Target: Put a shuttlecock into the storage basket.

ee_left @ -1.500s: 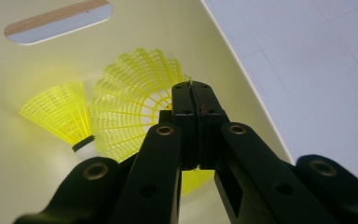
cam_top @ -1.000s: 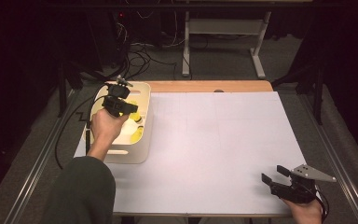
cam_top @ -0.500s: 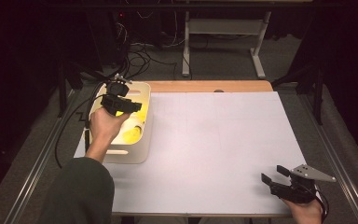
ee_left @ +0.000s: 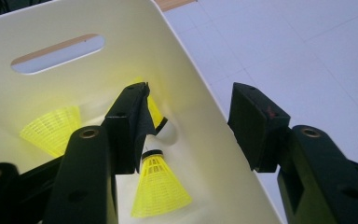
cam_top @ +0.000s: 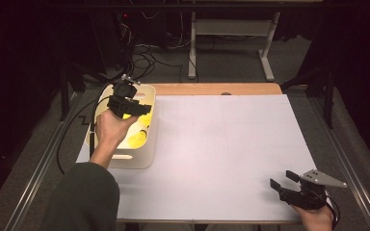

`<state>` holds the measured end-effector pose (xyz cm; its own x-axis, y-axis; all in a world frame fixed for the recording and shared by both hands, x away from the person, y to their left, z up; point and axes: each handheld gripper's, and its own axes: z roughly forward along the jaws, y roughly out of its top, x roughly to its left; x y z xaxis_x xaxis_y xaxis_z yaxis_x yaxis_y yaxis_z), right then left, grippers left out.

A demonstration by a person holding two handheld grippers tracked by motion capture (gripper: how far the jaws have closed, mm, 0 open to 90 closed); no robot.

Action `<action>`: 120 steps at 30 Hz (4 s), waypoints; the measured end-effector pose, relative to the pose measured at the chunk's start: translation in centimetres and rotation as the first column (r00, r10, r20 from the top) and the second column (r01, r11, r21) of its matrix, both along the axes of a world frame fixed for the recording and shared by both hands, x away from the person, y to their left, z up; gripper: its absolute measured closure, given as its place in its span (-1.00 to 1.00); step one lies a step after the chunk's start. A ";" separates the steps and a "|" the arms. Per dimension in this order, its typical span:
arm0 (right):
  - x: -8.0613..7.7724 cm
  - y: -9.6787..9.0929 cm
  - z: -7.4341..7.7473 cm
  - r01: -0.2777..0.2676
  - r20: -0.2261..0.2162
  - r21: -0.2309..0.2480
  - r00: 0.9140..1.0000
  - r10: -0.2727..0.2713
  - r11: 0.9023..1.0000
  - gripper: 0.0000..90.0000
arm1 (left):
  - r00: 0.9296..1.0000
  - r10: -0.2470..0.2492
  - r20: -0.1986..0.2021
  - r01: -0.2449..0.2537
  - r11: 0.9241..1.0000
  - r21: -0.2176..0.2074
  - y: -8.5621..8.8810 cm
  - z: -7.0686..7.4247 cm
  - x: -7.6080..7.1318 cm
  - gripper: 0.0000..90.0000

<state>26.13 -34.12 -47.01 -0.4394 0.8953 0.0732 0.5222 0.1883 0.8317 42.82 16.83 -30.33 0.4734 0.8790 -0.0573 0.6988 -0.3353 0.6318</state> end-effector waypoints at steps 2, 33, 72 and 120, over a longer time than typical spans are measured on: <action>0.0 0.0 0.0 0.000 0.001 0.001 1.000 0.000 1.000 -0.37 | 1.000 -0.007 -0.001 0.007 1.000 0.000 -0.3 0.0 0.0 0.05; 0.0 0.0 0.0 -0.001 0.000 0.004 1.000 0.001 1.000 -0.37 | 0.997 -0.071 -0.005 0.071 0.997 -0.016 -3.8 -0.7 -0.1 -0.05; 0.0 0.0 0.0 -0.001 0.001 0.006 1.000 0.001 1.000 -0.37 | 0.989 -0.147 -0.007 0.147 0.988 -0.038 -7.9 -1.9 -0.7 -0.07; 0.0 -0.1 0.0 -0.005 0.003 0.007 1.000 0.005 1.000 -0.37 | 0.981 -0.186 -0.047 0.185 0.982 -0.036 -11.4 -5.1 -1.4 -0.06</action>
